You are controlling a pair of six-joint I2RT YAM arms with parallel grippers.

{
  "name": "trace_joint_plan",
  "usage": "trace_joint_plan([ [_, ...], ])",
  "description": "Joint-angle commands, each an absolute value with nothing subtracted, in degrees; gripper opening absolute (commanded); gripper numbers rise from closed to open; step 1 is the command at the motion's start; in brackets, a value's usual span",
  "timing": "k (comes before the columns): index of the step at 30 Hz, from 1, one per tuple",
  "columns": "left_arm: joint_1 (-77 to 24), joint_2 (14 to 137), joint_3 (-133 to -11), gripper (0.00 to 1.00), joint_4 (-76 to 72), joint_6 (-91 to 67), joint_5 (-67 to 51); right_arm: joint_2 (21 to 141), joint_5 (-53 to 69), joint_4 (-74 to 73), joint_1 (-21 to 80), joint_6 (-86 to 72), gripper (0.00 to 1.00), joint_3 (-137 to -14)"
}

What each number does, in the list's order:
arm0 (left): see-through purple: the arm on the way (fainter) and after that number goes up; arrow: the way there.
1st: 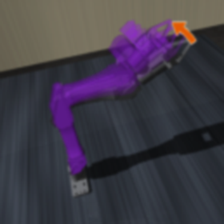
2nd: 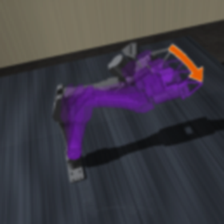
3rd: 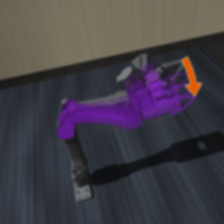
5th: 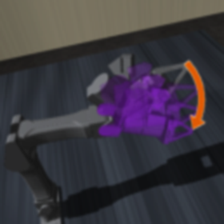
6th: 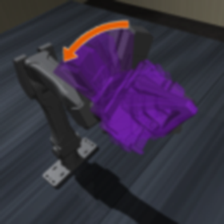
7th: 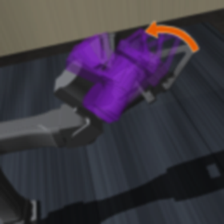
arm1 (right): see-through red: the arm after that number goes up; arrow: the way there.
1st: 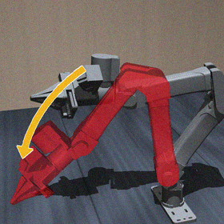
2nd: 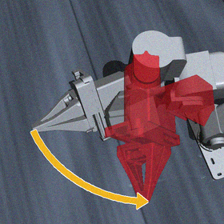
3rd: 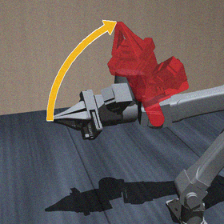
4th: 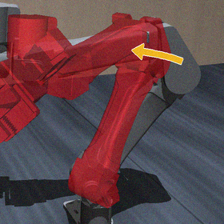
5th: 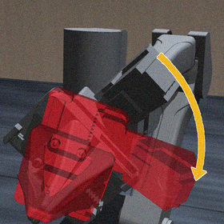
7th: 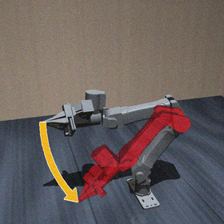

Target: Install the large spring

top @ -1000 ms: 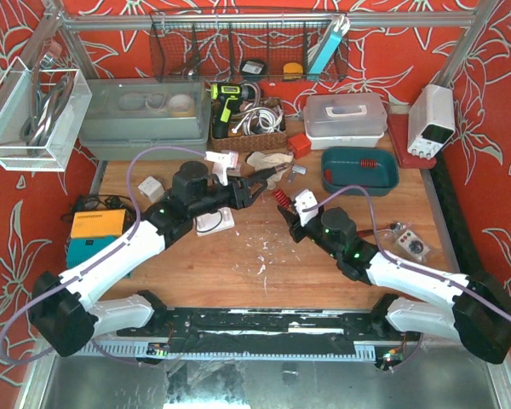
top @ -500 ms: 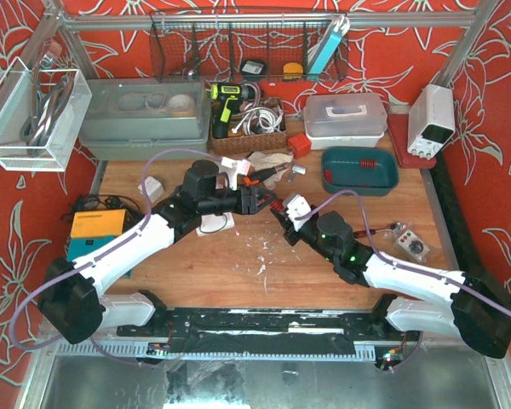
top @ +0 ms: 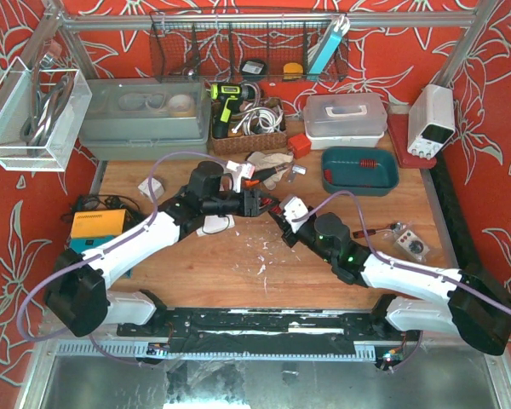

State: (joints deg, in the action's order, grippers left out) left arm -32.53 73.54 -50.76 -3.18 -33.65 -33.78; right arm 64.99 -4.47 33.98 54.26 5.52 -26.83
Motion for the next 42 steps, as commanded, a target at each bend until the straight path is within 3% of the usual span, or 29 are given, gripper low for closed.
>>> trace_joint_plan([
  [1, -32.45, 73.83, -50.75, 0.52, -5.79, -34.28, -36.18, 65.47, -4.44, 37.09, 54.93, 6.5, 0.0, -27.0],
  [10, -32.43, 73.35, -50.05, 0.34, -5.8, -34.38, -36.11, 65.78, -4.26, 37.03, 55.33, 6.84, 0.0, -26.98],
  [15, -32.26, 72.89, -49.62, 0.15, -5.97, -33.78, -36.05, 66.17, -4.31, 36.68, 55.37, 6.8, 0.0, -27.07],
  [17, -32.13, 72.59, -49.41, 0.09, -6.04, -33.47, -35.81, 66.29, -5.03, 36.14, 55.37, 6.55, 0.11, -27.42],
  [23, -31.73, 68.91, -48.48, 0.01, -3.75, -30.68, -27.71, 66.9, -10.62, 24.17, 55.37, 2.55, 0.62, -32.75],
  [30, -30.93, 60.53, -45.59, 0.02, -1.41, -24.32, -9.56, 65.19, -23.22, 13.72, 55.12, -5.13, 0.96, -36.47],
  [42, -30.26, 57.86, -38.37, 0.0, 3.07, -27.97, 28.0, 61.25, -35.8, 6.15, 50.66, -13.84, 0.99, -34.62],
])
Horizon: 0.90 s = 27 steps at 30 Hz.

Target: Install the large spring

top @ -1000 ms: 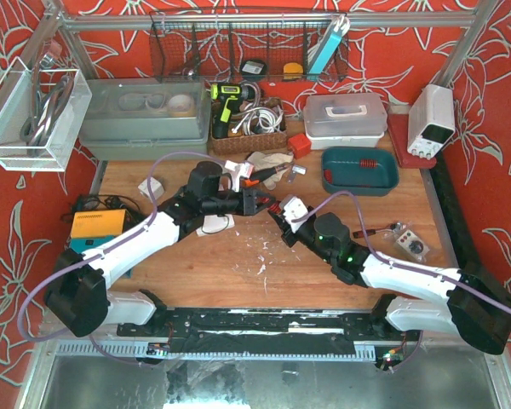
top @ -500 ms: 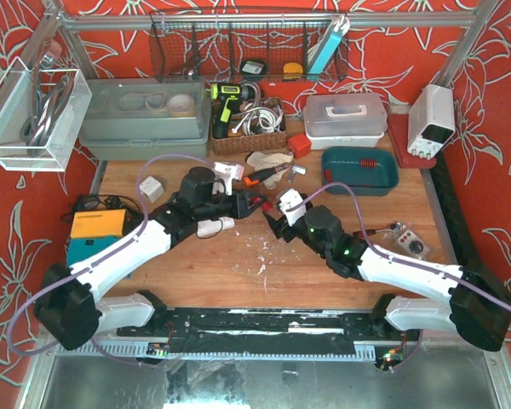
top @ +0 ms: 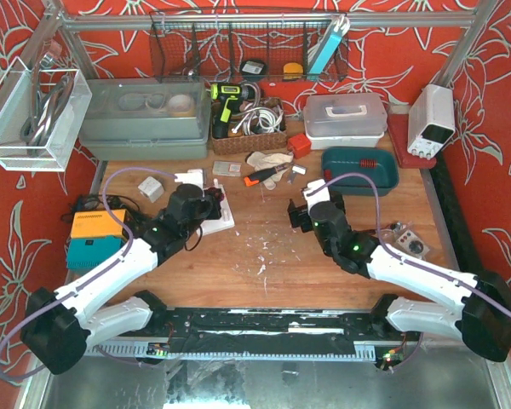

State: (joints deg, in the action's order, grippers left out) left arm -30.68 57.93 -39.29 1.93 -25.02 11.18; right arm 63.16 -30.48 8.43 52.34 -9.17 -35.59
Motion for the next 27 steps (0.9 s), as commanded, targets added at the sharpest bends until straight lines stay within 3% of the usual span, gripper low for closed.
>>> trace_joint_plan([
  [1, -30.13, 58.55, -38.3, 0.0, 3.15, -28.63, 29.81, 61.07, -35.76, 6.29, 50.05, -14.87, 0.99, -34.16],
  [8, -27.47, 65.89, -40.06, 0.0, -1.28, -29.6, 38.39, 61.53, -38.47, 5.91, 48.71, -18.53, 0.99, -32.2],
  [16, -22.49, 78.74, -48.1, 0.0, -1.35, -24.88, 37.7, 62.24, -39.43, 6.81, 48.29, -18.3, 0.99, -31.55],
  [27, -20.01, 83.5, -49.72, 0.0, -1.76, -22.89, 34.63, 62.58, -39.66, 7.24, 48.15, -17.78, 0.99, -31.57],
])
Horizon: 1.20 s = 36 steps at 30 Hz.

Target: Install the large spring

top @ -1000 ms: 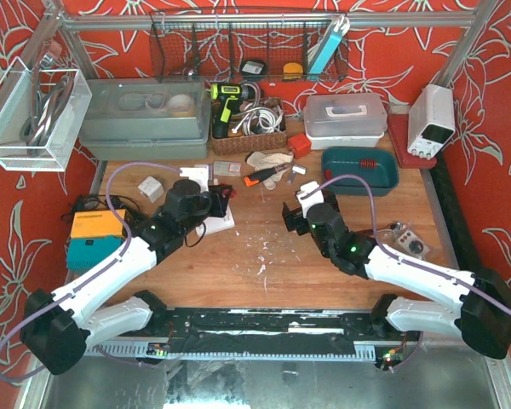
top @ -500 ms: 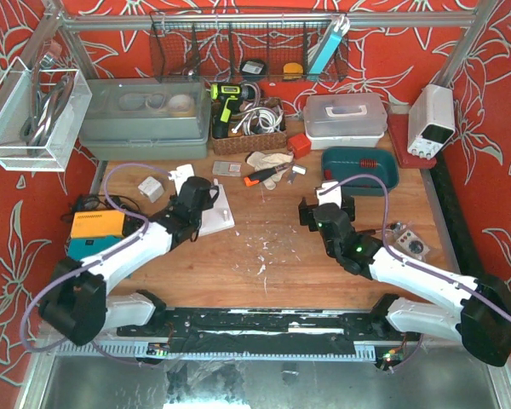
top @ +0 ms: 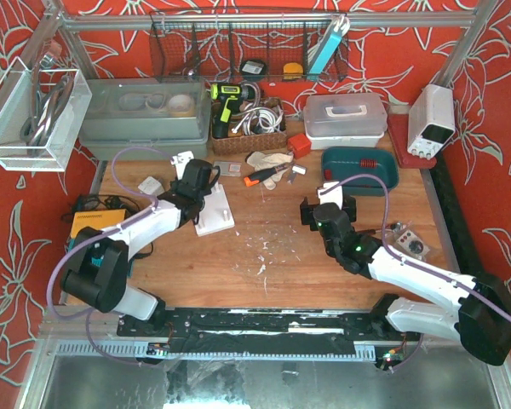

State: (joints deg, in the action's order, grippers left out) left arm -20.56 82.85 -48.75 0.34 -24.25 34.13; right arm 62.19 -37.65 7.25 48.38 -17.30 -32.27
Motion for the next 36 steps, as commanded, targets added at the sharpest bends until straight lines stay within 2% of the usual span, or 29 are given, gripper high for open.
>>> trace_joint_plan([
  [1, -19.77, 83.64, -49.69, 0.0, -1.87, -22.81, 34.63, 62.64, -39.44, 7.53, 48.11, -17.69, 0.99, -31.56],
  [36, -16.35, 88.03, -47.97, 0.0, -2.02, -24.96, 29.18, 63.15, -39.21, 7.1, 47.89, -17.23, 0.99, -31.93],
])
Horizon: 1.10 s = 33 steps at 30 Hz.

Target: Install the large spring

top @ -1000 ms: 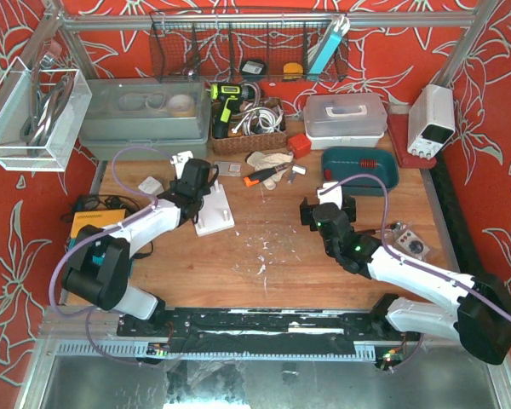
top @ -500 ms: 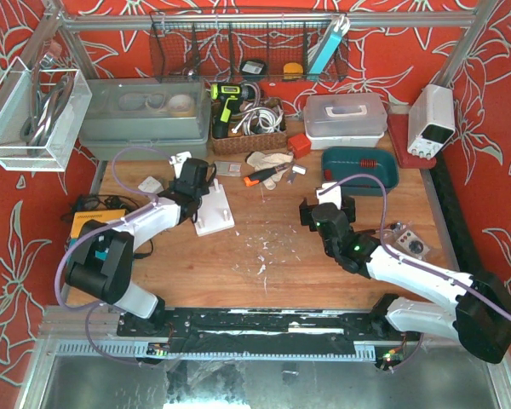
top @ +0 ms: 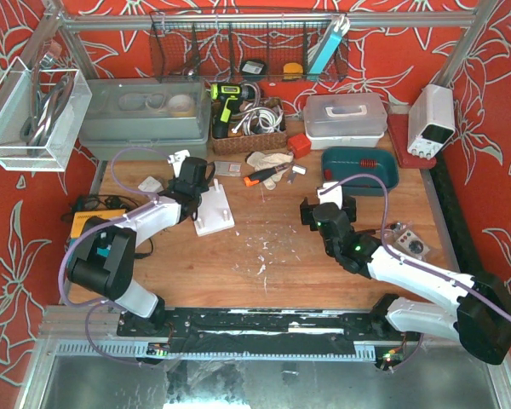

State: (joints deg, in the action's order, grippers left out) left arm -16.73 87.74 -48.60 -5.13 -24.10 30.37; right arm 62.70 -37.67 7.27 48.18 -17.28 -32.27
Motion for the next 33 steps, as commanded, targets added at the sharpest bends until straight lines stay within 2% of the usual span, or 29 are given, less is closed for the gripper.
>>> trace_joint_plan([
  [1, -16.35, 87.53, -48.11, 0.0, -1.98, -24.88, 29.16, 63.32, -39.12, 6.93, 47.86, -17.25, 0.99, -32.11],
  [23, -16.44, 84.63, -49.52, 0.0, 3.07, -25.86, 27.7, 64.38, -38.69, 6.64, 47.68, -17.05, 0.99, -32.51],
  [33, -16.44, 88.68, -48.96, 0.07, 0.93, -25.58, 28.11, 64.7, -38.66, 6.66, 47.7, -16.96, 0.99, -32.64],
])
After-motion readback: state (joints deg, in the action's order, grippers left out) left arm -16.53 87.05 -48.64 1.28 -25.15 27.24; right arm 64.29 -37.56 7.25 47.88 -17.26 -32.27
